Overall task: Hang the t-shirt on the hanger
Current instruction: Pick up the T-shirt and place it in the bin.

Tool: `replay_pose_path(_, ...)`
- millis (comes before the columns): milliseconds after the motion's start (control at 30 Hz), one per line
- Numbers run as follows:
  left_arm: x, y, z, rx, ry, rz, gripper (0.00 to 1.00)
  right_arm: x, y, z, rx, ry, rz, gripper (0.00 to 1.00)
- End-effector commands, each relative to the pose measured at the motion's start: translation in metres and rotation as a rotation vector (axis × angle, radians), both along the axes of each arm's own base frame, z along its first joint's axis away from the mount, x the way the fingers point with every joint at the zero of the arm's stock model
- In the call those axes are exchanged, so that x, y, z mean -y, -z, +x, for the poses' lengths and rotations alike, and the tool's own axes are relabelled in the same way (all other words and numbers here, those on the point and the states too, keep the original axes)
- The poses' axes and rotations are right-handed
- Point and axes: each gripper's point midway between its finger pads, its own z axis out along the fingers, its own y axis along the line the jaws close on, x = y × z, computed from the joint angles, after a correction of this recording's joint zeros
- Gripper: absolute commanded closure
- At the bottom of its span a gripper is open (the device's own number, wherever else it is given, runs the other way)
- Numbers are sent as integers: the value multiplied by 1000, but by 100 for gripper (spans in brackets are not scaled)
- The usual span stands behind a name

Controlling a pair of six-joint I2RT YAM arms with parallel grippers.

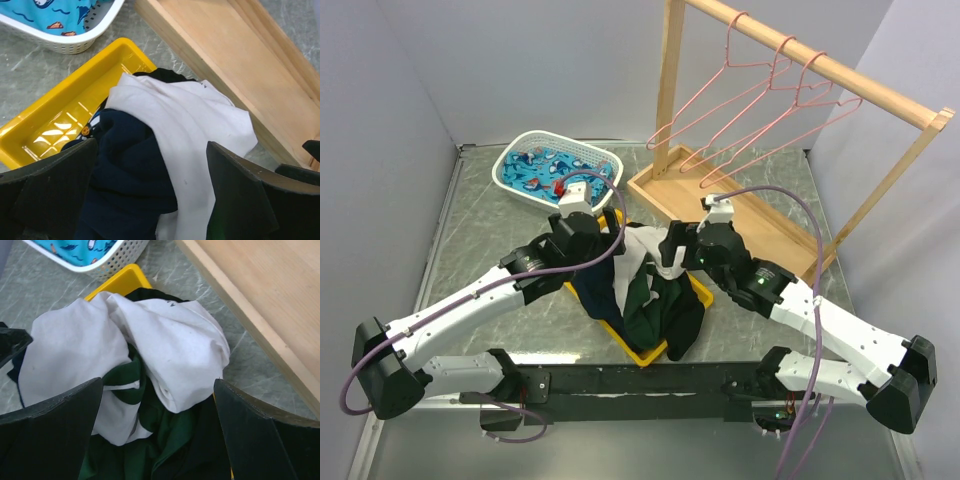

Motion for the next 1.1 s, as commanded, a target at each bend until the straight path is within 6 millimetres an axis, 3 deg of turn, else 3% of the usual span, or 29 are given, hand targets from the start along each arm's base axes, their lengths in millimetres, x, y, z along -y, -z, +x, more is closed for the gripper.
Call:
replay_pose_path(0, -11, -24, 0, 33, -47, -25, 4, -24, -33, -3, 54, -102, 74, 0)
replay_pose_path(333, -30, -39, -8, 0, -105, -6, 4, -70, -28, -37, 16, -253, 57, 0)
replay_pose_path(467, -36, -54, -12, 24, -113, -34, 4, -81, -16, -47, -8, -273, 17, 0)
replay_pose_path(700, -50, -62, -17, 20, -144, -14, 4, -95, 20, -44, -86, -262, -77, 0)
replay_pose_path(833, -52, -61, -25, 7, -120, -29, 4, -98, 29, -39, -97, -244, -98, 1)
replay_pose_path(933, -53, -59, -30, 6, -103, -43, 4, -102, 28, -39, -97, -248, -84, 36)
replay_pose_path(967, -52, -60, -33, 6, -83, -48, 4, -100, 27, -39, -100, -244, -91, 62)
replay_pose_path(1033, -50, -60, -36, 8, -54, -49, 4, -97, 17, -36, -83, -228, -87, 83)
replay_pose_path(1067, -48, -61, -39, 6, -33, -61, 4, -93, 8, -36, -76, -221, -92, 100)
